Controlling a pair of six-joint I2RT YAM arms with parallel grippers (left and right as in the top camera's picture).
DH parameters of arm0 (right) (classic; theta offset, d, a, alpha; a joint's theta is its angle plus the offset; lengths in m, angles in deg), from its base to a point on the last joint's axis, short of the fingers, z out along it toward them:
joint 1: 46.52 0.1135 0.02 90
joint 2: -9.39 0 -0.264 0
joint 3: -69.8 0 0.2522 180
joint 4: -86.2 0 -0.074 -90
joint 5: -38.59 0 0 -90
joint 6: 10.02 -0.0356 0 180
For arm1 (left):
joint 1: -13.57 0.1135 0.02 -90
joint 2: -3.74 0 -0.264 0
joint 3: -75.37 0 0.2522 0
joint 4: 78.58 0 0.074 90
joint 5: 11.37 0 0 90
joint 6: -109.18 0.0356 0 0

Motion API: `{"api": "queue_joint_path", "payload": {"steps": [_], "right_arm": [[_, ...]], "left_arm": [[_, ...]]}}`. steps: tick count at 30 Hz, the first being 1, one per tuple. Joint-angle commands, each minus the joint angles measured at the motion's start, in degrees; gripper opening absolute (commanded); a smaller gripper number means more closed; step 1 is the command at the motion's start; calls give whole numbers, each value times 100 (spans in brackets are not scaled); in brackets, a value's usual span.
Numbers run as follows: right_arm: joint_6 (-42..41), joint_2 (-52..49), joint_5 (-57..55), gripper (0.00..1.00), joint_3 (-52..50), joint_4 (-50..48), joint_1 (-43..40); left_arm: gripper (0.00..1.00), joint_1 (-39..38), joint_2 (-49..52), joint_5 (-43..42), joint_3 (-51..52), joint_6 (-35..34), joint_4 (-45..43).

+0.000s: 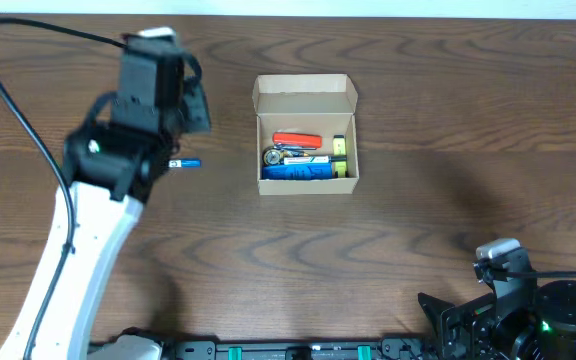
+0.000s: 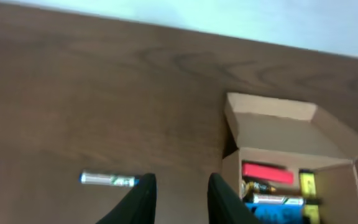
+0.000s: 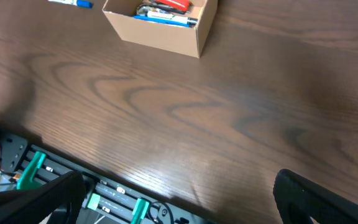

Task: Pack container
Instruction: 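Move the left gripper back over the blue-capped whiteboard marker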

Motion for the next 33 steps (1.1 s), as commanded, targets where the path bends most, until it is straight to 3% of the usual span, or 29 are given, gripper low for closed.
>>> {"api": "queue_joint_path", "payload": {"steps": [1, 3, 4, 5, 7, 10, 12, 14, 15, 16, 19, 23, 26, 33], "right_arm": [[50, 7, 39, 99, 11, 11, -20], [50, 7, 39, 99, 11, 11, -20], [50, 7, 39, 99, 11, 9, -20], [50, 7, 39, 99, 11, 11, -20], [48, 7, 39, 99, 11, 9, -20], [50, 7, 39, 99, 11, 9, -20], [50, 7, 39, 99, 11, 9, -20], [50, 7, 39, 99, 11, 11, -20], [48, 7, 39, 99, 11, 9, -20], [48, 7, 39, 99, 11, 11, -20], [50, 7, 39, 99, 11, 11, -20], [50, 7, 39, 99, 11, 11, -20], [50, 7, 39, 99, 11, 11, -20], [48, 7, 39, 99, 11, 11, -20]], "left_arm": [[25, 295, 625, -22, -686, -1108, 605], [29, 468, 935, -33, -859, -1582, 942], [34, 538, 1040, -68, -872, -1843, 1034], [51, 616, 1145, -168, -870, -2197, 1128], [56, 708, 1303, -496, -870, -2651, 1207], [56, 752, 1493, -1180, -870, -2623, 1156], [68, 752, 1580, -1134, -861, -2627, 1222], [74, 745, 1681, -1222, -837, -2741, 1213], [82, 741, 1725, -1322, -837, -2763, 1211], [97, 741, 1784, -1346, -837, -2761, 1213], [95, 748, 1932, -1259, -835, -3064, 1318], [95, 774, 2155, -627, -835, -4743, 1932], [96, 774, 2345, -420, -837, -5567, 2164], [95, 776, 3034, -422, -835, -6367, 2133]]}}
